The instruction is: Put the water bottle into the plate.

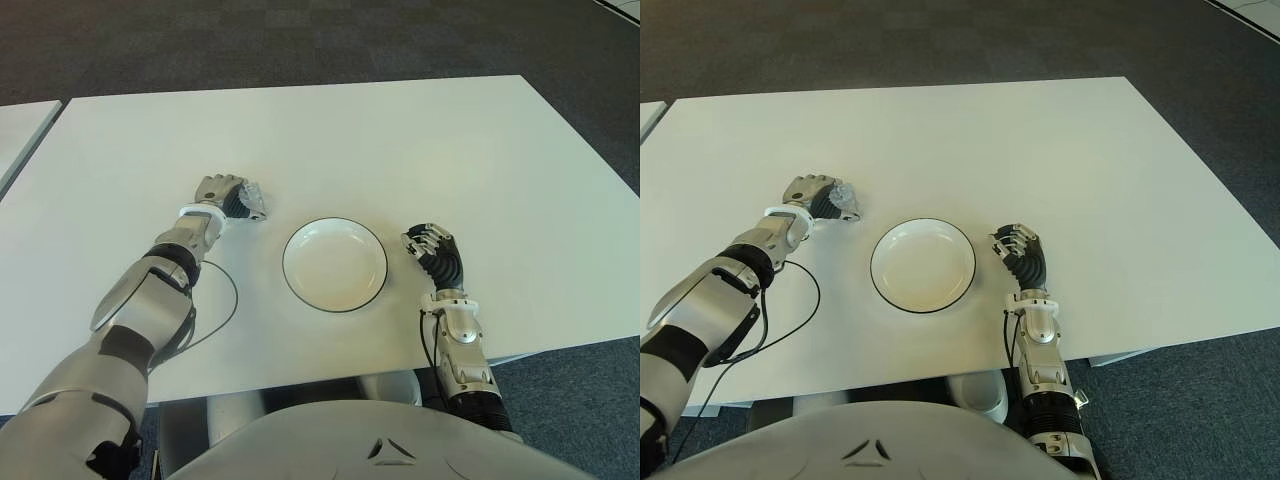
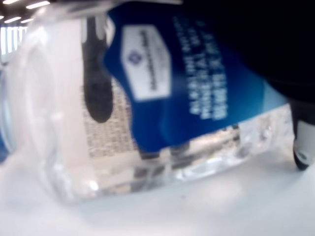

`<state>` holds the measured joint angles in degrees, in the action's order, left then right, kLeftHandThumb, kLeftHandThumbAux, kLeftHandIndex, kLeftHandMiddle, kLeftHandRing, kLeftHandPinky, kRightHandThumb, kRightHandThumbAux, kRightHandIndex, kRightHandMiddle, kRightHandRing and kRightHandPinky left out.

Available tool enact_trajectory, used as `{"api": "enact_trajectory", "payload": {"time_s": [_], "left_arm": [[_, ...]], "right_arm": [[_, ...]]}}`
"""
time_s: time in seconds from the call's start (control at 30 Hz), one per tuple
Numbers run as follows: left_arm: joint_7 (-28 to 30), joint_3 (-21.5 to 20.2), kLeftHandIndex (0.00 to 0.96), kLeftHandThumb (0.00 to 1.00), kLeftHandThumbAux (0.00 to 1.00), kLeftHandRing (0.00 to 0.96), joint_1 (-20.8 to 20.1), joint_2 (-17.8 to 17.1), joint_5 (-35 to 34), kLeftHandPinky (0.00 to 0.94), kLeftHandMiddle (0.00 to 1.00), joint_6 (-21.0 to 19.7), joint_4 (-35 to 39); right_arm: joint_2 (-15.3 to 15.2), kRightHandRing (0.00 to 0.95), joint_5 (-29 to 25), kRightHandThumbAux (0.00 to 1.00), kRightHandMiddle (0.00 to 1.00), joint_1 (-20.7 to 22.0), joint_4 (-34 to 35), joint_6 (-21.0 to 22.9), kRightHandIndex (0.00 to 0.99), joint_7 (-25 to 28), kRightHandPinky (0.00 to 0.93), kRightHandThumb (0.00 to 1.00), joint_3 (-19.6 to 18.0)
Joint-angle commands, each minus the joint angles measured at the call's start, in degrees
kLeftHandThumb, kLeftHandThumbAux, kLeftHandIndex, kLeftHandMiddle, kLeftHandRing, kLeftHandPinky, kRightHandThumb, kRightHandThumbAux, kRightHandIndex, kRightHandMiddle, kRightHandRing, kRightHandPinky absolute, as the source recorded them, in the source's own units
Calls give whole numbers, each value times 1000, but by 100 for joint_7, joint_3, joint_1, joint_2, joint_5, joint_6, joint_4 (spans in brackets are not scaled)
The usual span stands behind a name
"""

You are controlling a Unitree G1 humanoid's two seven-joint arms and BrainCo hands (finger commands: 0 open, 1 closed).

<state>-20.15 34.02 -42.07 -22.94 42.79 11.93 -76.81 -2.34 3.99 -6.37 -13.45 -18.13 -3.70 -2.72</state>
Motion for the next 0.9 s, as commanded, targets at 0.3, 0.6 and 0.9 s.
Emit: {"api": "enact_trajectory", "payload": {"time_s": [0.3, 0.6, 0.9], "left_arm": [[-202, -185, 391, 847, 669, 812, 397, 8, -137, 839, 545, 194, -140], [-194, -339, 392, 849, 670, 852, 353, 20, -277, 840, 547, 319, -103], [-186, -514, 393, 849, 671, 856, 371, 27, -411, 852, 546, 475, -88]], "right_arm": [[10, 515, -29, 729, 501, 23, -75, 60, 429, 22, 515, 704, 13], [28, 520, -50, 729, 506, 38, -98, 51, 429, 37, 518, 705, 10], [50, 515, -12, 729, 503, 39, -88, 60, 429, -3, 511, 705, 24]]}}
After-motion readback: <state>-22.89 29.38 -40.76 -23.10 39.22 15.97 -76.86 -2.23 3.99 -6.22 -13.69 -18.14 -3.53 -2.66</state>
